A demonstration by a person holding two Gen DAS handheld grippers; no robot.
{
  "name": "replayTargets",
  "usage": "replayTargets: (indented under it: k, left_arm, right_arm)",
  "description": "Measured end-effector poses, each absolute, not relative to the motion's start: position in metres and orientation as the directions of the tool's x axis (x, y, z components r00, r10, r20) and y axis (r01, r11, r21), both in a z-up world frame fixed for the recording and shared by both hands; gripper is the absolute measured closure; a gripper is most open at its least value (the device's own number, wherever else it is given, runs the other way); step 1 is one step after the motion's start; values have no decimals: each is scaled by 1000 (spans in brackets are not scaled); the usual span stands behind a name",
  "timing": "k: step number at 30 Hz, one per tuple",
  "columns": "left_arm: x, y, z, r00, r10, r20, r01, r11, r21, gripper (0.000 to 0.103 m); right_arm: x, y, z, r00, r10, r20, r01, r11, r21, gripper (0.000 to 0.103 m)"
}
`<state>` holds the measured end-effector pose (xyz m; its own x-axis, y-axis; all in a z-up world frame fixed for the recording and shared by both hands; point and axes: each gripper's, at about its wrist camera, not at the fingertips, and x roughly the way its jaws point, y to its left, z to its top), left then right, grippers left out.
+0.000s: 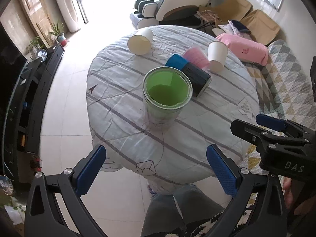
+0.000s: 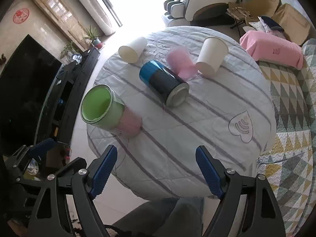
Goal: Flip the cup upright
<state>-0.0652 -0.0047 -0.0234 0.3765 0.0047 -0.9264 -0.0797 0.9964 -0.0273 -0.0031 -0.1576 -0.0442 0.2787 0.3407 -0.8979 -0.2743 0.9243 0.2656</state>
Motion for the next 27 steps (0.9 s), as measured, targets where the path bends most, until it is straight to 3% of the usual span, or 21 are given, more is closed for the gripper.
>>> replayTargets:
  k: [27]
  left_arm:
    - [-65,-10,-21,376,8,-926,-105,994,-34,0]
  right_arm:
    - [-2,-182,-46,306,315,-898,-239,939,248,20]
